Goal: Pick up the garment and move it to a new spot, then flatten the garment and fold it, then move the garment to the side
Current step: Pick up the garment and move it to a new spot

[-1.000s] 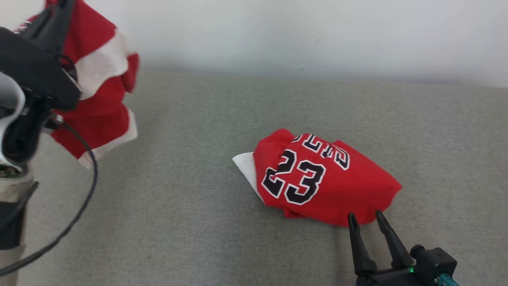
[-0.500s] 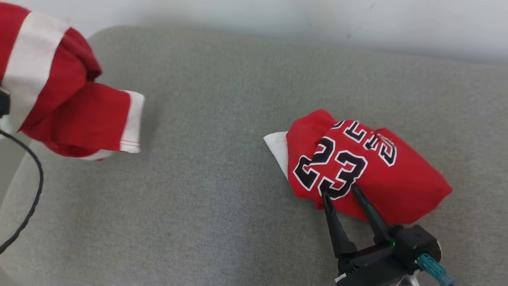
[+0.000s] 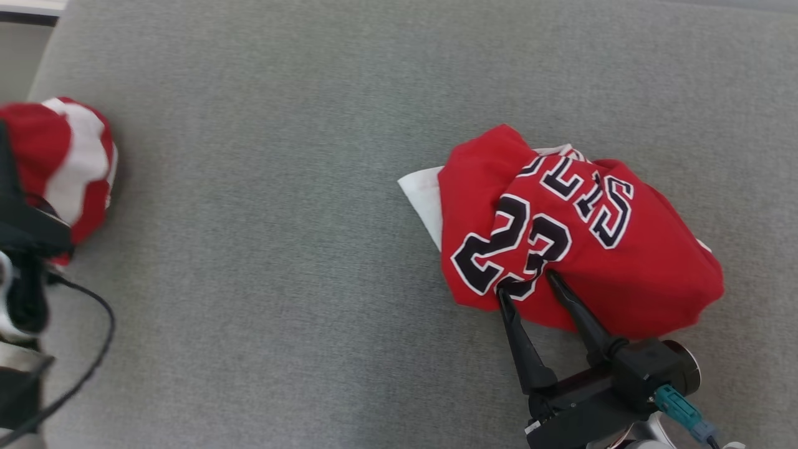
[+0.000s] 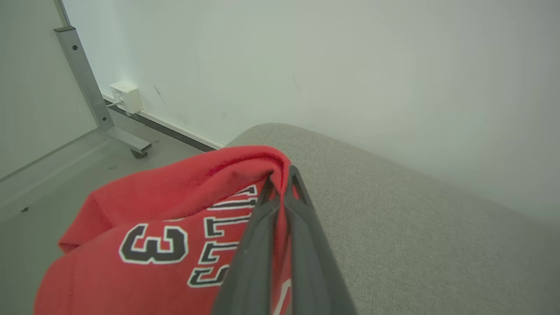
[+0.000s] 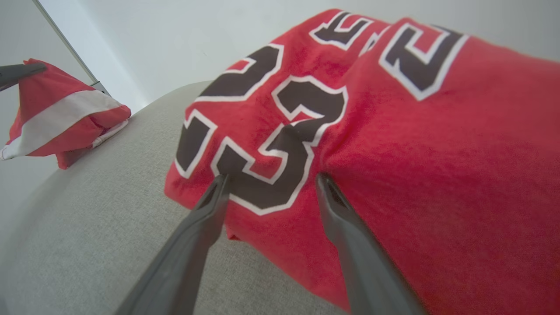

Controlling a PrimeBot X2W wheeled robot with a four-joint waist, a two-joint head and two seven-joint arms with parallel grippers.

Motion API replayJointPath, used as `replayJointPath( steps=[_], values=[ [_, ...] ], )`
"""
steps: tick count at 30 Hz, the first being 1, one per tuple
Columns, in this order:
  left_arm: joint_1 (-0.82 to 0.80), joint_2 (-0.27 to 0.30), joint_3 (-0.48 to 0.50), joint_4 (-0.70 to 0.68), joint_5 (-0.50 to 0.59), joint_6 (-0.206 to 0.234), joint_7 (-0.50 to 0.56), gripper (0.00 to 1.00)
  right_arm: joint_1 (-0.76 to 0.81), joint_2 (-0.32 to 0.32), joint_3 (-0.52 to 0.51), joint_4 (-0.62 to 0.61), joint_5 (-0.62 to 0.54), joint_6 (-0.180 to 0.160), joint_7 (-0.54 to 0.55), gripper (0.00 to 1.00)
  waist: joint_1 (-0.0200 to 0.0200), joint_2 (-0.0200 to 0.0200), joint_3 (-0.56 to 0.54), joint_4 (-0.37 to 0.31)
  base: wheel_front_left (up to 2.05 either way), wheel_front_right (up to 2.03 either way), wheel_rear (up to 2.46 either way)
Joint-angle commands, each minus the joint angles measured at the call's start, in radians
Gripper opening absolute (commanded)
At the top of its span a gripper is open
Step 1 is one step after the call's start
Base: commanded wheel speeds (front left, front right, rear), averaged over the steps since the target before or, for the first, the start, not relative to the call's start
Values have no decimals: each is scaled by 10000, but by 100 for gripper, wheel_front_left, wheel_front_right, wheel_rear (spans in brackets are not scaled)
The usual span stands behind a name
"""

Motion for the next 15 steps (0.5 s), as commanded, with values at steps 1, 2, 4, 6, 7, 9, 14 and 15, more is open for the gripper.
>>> replayJointPath(
  steps=[1, 2, 4, 6, 7, 9, 14, 15],
  values=[
    [200, -174, -59, 286, -87, -73, -159, 0, 19, -41, 25, -58, -6, -22, 43, 100, -2, -1, 104, -270, 0, 0, 0],
    [231, -250, -110, 481, -85, -95, -226, 0, 32, -41, 24, -58, 8, -22, 41, 100, -2, -1, 69, -314, 0, 0, 0],
    [312, -469, -266, 803, -95, -177, -345, 0, 75, -36, 24, -41, 53, -22, 40, 100, -2, -1, -31, -369, 0, 0, 0],
    [356, -632, -376, 1083, -126, -258, -482, 0, 109, -22, 19, -22, 81, -22, 29, 100, -2, -1, -164, -407, 0, 0, 0],
    [362, -702, -449, 1205, -126, -308, -527, 0, 119, -11, 31, 6, 105, -22, 2, 100, -2, -1, -265, -424, 0, 0, 0],
    [336, -810, -593, 1407, -95, -382, -637, 0, 166, 9, 68, 70, 160, -22, -32, 100, -2, -1, -461, -454, 0, 0, 0],
    [374, -830, -1040, 1652, 164, -514, -837, 100, 329, 67, 154, 347, 364, -22, -228, 100, -2, -1, -1183, -479, 0, 0, 0],
    [435, -843, -1156, 1618, 257, -526, -924, 100, 378, 72, 152, 433, 424, -22, -282, 100, -2, -1, -1384, -463, 0, 0, 0]
  ],
)
